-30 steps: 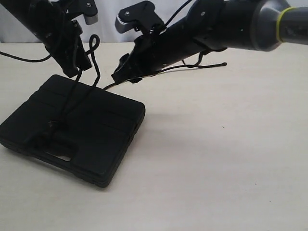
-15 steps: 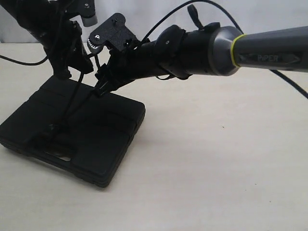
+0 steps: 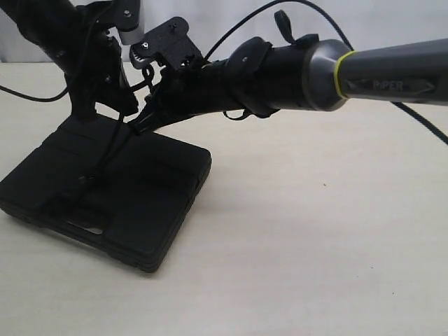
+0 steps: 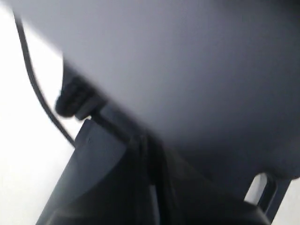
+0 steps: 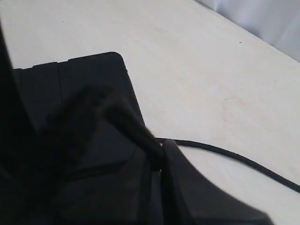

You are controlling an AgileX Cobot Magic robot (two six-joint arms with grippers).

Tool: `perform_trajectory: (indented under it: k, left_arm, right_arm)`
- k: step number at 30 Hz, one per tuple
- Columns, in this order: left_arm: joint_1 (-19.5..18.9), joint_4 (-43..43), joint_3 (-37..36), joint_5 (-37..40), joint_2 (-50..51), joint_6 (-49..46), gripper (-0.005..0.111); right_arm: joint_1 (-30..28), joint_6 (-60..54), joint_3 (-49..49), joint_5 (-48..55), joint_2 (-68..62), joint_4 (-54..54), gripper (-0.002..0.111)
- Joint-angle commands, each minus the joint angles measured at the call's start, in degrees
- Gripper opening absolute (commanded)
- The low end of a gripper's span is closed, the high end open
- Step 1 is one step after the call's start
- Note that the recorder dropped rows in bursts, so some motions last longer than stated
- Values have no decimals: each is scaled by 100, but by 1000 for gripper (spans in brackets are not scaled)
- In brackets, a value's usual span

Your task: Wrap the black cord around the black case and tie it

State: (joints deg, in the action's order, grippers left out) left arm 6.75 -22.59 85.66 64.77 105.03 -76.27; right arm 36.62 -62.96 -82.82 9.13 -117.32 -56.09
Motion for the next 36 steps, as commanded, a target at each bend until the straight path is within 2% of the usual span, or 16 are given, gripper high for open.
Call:
perform_trajectory:
  k: [1, 6, 11, 16, 19, 23, 26, 29, 32, 34, 36]
  left_arm:
    - [-9, 453, 40, 2, -50, -11, 0]
    - [-9, 1012, 40, -620, -50, -11, 0]
    - [-9, 984, 40, -1425, -50, -11, 0]
    - [-9, 969, 40, -1518, -50, -11, 0]
    - [-9, 969, 40, -1591, -50, -11, 0]
    - [-9, 969, 40, -1658, -50, -65, 0]
    - [-9, 969, 40, -1721, -50, -65, 0]
    - [-9, 949, 40, -1715, -50, -65, 0]
    - [-9, 956, 40, -1651, -50, -65, 0]
    - [-9, 956, 40, -1580, -50, -166, 0]
    - [-9, 956, 40, -1520, -50, -211, 0]
  right_arm:
    - [-276, 264, 244, -43, 190, -36, 4]
    - [-473, 559, 841, -151, 359, -36, 4]
    - [-310, 521, 1286, -293, 530, -36, 4]
    - [-310, 535, 1300, 236, 655, -36, 6]
    - [-310, 724, 1300, 374, 753, -36, 17]
    - [-378, 899, 1300, 845, 1029, -20, 40]
    - [-486, 888, 1300, 963, 1315, 152, 45]
    - [-898, 1125, 1289, 688, 1610, 176, 44]
    - [-1478, 1548, 1026, 976, 1558, 199, 42]
    - [-1870, 2118, 696, 1378, 1420, 590, 42]
    - [-2231, 3304, 145, 1921, 1147, 1638, 42]
